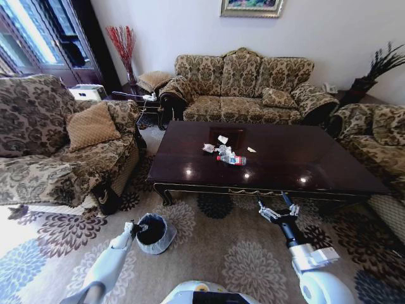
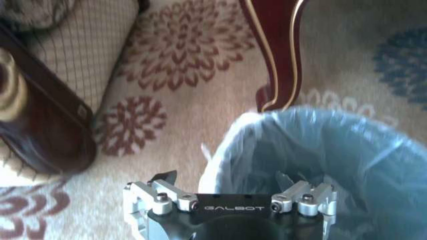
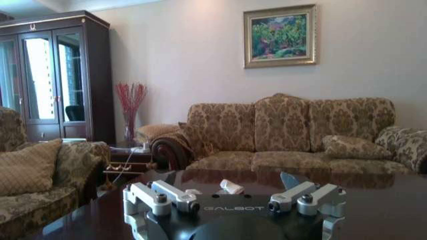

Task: Move to the front of the table and place the trash on the table into the trash bin.

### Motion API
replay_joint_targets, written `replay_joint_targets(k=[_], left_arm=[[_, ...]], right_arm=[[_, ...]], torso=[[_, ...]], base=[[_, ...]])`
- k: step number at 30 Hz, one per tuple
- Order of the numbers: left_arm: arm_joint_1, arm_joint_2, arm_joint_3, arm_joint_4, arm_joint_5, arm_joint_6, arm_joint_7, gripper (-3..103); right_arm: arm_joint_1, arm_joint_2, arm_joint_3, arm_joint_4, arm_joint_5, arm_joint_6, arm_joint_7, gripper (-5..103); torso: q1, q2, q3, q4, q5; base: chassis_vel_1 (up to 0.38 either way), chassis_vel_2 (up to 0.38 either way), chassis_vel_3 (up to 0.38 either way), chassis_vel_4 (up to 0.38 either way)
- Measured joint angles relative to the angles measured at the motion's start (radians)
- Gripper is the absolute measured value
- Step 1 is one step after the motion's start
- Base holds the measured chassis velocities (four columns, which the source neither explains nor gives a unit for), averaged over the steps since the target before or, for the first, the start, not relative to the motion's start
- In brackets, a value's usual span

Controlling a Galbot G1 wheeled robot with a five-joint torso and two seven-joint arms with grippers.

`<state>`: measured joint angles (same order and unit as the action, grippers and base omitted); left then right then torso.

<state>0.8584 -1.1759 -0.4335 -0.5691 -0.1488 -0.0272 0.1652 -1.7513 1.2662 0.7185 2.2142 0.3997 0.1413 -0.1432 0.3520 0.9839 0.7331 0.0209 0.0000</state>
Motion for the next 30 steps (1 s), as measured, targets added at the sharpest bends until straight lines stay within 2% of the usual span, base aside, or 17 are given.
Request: replay_joint_targets(k=[3,9,12,15,16,18,21,22,26,30], left_arm=[[-0.044,-0.014,-0.03,0.1,0.06,-0.034,0.005,101],[-0.063,-0.031,-0.04,0.128,0.09,-0.038,-0.018,97],[-0.078,-0.043,-0.053,0.149,0.103,-0.011,-0.044,95],[-0.082,-0.046,-0.064,0.158,0.1,0.007,-0.045,94],[-0.084,-0.047,-0.075,0.162,0.097,0.025,-0.043,86],[-0.086,-0.047,-0.083,0.164,0.091,0.042,-0.038,86],[-0.084,-0.047,-0.096,0.156,0.082,0.119,-0.003,74],[-0.084,-0.047,-0.096,0.156,0.082,0.119,-0.003,74],[-0.07,-0.042,-0.111,0.153,0.107,0.169,0.082,58],[-0.067,-0.047,-0.118,0.154,0.111,0.176,0.094,50]], right_arm=[[0.0,-0.005,0.003,-0.005,0.0,0.0,0.007,100],[0.0,-0.007,0.004,-0.008,0.001,0.003,0.01,100],[0.0,-0.006,0.004,-0.01,0.001,0.006,0.01,100],[-0.001,-0.007,0.01,-0.01,0.003,0.009,0.012,100],[-0.002,-0.008,0.015,-0.011,0.005,0.01,0.012,100],[-0.003,-0.009,0.018,-0.011,0.007,0.01,0.013,100],[-0.008,-0.01,0.022,-0.011,0.008,0.01,0.018,100],[-0.008,-0.01,0.022,-0.011,0.008,0.01,0.018,100],[-0.017,-0.009,0.025,-0.007,0.004,0.007,0.022,100],[-0.024,-0.007,0.032,-0.004,0.002,0.007,0.023,100]], torso=[[0.0,0.0,0.0,-0.0001,0.0],[0.0,0.0,0.0,-0.0002,0.0001],[0.0,0.0,0.0,-0.0003,0.0],[0.0,0.0,0.0,-0.0002,0.0],[0.0,0.0,0.0,-0.0001,0.0001],[0.0,0.0,0.0,-0.0001,0.0],[0.0,0.0,0.0,-0.0002,0.0001],[0.0,0.0,0.0,-0.0002,0.0001],[0.0,0.0,0.0,0.0,0.0001],[0.0,0.0,0.0,0.0,0.0]], base=[[0.0,0.0,0.0,0.0],[0.0,0.0,0.0,0.0],[0.0,0.0,0.0,0.0],[0.0,0.0,0.0,0.0],[0.0,0.0,0.0,0.0],[0.0,0.0,0.0,0.0],[0.0,0.0,0.0,0.0],[0.0,0.0,0.0,0.0],[0.0,0.0,0.0,0.0],[0.0,0.0,0.0,0.0]])
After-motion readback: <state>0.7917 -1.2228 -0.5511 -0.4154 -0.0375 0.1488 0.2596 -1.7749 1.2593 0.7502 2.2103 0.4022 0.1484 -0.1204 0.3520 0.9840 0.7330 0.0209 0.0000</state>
